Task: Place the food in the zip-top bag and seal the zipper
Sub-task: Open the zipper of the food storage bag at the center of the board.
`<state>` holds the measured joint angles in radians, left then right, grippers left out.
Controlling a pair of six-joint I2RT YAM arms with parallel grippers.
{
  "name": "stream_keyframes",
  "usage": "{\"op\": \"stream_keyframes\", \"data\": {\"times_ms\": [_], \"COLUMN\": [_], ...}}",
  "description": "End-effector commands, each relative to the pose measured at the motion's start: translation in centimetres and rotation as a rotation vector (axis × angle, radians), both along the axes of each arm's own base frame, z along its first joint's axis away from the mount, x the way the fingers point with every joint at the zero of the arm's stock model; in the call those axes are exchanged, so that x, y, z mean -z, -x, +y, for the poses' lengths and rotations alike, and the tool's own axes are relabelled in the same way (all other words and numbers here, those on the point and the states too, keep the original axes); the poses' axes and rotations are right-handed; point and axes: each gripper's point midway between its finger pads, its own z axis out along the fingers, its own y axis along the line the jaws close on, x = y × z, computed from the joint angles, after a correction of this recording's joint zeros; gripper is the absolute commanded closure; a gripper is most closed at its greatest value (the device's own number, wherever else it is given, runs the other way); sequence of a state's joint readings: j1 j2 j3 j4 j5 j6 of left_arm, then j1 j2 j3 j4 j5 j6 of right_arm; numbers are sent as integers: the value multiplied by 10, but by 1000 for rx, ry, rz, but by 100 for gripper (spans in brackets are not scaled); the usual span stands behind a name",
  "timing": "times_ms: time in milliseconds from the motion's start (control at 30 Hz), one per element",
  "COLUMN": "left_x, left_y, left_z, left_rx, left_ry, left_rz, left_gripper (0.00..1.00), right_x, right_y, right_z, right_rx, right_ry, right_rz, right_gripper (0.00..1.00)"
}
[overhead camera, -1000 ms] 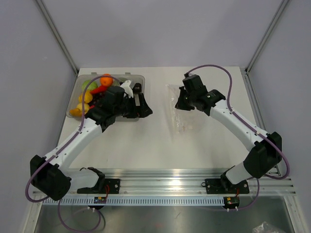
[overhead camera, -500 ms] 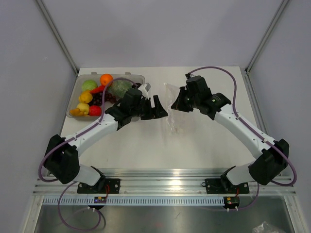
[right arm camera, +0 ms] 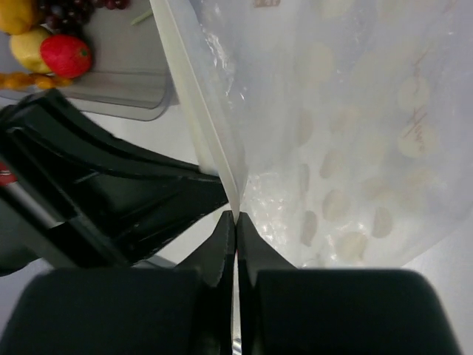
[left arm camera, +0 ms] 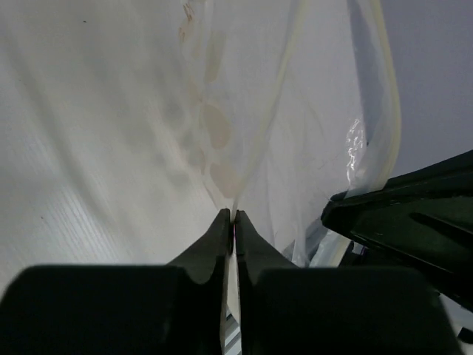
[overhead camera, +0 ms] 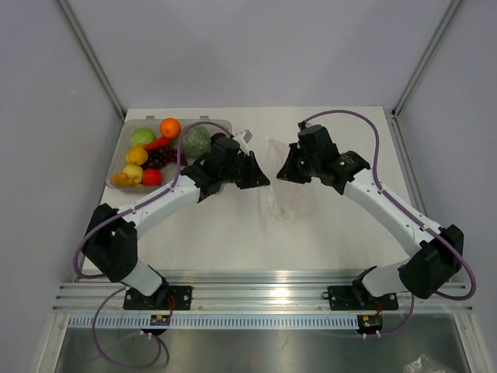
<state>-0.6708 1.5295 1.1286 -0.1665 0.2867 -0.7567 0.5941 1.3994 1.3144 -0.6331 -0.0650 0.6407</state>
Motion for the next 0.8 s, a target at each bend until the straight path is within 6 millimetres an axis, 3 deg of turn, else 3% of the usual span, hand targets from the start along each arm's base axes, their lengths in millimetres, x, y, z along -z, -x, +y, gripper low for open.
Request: {"op": "stream_keyframes", "data": {"times_ms": [0,33,100,167,300,367,400,467,500,567,600,667,767], "left_x": [-18,-23,-17,-24,-42,-45,-70,-82,-94,-99,-95,-86,-38], "left_y": [-7,-10,-3,-2,-10,-15,-24,-31,-33,-36,-36,-37,-35], "left_z": [4,8,19,24,31,46,46,58,60,64,63,57,53], "left_rx": [-5,-7,8,16,30,-3,-25,-58,-64,-87,-84,-68,-50], "left_ry": [-62,-97,-170,-208,-300,-394,-388,-446,-446,-459,-461,-446,-501], "left_rz": [-24,-50,-31,-27,-57,-54,-106,-147,-180,-195,-190,-177,-104], "left_gripper": [100,100,100,100,100,100,100,100,100,100,100,100,100], "right_x": [11,7,3,-3,-36,-63,-71,-101,-112,-129,-127,-129,-81], "right_y": [-2,-11,-11,-10,-13,-16,-13,-12,-10,-3,-3,-2,-3], "right_z": [-41,-64,-95,-107,-114,-118,-122,-128,-124,-120,-105,-97,-100], "right_rx": [88,161,226,253,272,295,299,322,306,291,235,221,220], "right_ry": [235,343,492,544,547,536,547,521,483,400,337,271,351], "right_rz": [10,-34,-48,-57,-122,-168,-175,-239,-264,-316,-332,-366,-258], "right_gripper": [100,100,100,100,100,100,100,100,100,100,100,100,100]}}
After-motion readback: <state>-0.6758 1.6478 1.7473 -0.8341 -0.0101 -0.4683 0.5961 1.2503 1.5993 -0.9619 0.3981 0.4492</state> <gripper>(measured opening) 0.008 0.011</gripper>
